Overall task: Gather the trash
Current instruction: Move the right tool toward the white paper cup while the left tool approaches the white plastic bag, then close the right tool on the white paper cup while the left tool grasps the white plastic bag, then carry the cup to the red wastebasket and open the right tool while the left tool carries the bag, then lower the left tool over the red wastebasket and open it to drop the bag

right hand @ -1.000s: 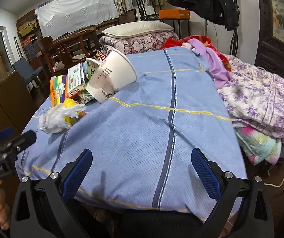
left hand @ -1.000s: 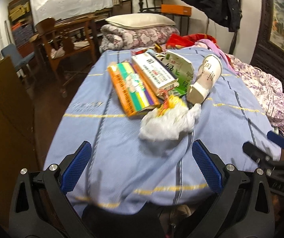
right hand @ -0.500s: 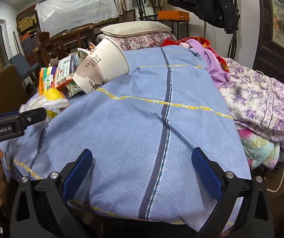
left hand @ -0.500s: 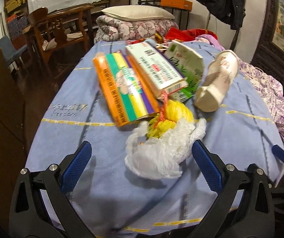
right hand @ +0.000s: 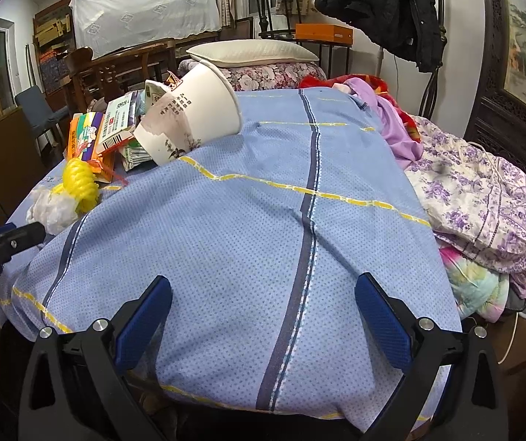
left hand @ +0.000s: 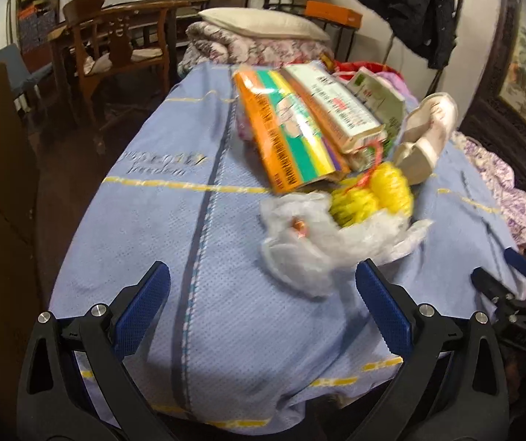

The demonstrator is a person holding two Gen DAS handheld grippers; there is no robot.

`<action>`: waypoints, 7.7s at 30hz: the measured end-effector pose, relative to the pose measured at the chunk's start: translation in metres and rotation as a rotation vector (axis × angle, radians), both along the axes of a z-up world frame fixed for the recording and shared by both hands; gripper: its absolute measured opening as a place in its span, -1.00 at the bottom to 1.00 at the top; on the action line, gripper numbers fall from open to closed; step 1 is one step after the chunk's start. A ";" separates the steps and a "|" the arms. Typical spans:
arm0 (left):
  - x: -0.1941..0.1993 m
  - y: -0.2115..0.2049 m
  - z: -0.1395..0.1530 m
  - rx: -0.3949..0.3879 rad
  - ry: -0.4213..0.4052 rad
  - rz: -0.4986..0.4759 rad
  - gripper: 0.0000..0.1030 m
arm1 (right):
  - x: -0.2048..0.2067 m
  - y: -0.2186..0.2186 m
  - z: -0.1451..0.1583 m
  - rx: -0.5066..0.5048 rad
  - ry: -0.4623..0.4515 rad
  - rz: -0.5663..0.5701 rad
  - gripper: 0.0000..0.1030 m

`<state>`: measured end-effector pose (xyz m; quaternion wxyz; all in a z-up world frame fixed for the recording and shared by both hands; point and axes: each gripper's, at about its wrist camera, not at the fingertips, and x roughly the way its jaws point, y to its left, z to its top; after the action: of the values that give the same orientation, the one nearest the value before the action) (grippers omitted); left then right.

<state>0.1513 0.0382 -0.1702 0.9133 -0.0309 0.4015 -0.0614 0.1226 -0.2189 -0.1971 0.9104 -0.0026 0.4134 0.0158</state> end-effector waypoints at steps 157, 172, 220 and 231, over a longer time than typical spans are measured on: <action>-0.155 -0.304 0.080 0.008 -0.155 -0.826 -0.42 | -0.251 -0.297 0.079 0.305 0.103 -0.334 -0.53; -0.163 -0.413 0.015 0.116 0.004 -1.001 -0.42 | -0.328 -0.357 -0.166 0.392 0.549 -0.611 -0.01; -0.097 -0.439 -0.079 0.175 0.306 -0.960 -0.41 | -0.229 -0.366 -0.269 0.600 0.346 -0.865 0.12; -0.105 -0.456 -0.108 0.193 0.454 -1.000 0.49 | -0.278 -0.383 -0.111 0.332 0.041 -0.729 0.35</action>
<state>0.0461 -0.4178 -0.2787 0.6621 0.2346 0.5577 -0.4422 -0.1549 -0.6018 -0.3082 0.8359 0.2917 0.3973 -0.2414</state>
